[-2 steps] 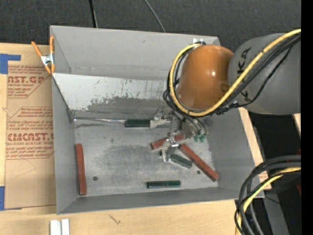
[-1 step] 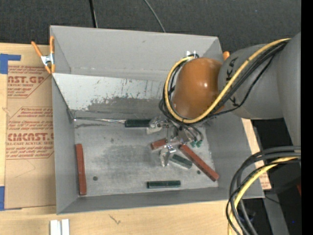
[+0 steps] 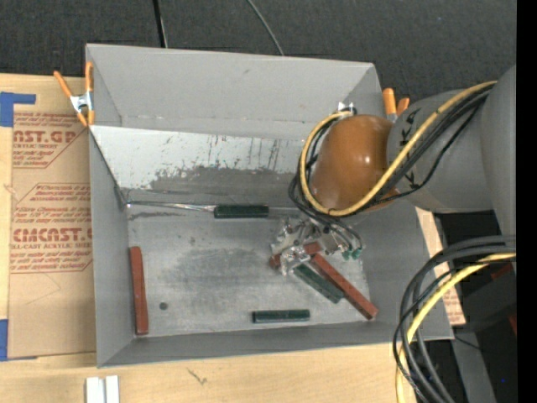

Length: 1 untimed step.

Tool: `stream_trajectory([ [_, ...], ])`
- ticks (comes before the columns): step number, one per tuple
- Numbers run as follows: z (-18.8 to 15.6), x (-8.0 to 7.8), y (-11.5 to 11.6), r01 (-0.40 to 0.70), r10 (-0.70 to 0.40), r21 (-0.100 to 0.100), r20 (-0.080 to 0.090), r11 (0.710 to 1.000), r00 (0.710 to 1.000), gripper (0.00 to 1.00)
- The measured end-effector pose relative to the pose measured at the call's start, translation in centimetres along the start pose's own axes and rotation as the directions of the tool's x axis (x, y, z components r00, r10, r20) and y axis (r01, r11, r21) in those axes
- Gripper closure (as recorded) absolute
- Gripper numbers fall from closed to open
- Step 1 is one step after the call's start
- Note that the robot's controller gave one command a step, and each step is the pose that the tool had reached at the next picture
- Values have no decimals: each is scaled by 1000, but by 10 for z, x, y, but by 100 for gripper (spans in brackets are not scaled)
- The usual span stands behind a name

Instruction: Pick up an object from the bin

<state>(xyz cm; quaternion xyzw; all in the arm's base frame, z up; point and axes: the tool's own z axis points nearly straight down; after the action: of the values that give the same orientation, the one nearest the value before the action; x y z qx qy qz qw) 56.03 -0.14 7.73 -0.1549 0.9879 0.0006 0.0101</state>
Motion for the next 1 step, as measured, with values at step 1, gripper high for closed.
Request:
stream_trajectory([
  [1, 0, 0, 0, 0, 0, 0, 0, 1000, 1000, 100],
])
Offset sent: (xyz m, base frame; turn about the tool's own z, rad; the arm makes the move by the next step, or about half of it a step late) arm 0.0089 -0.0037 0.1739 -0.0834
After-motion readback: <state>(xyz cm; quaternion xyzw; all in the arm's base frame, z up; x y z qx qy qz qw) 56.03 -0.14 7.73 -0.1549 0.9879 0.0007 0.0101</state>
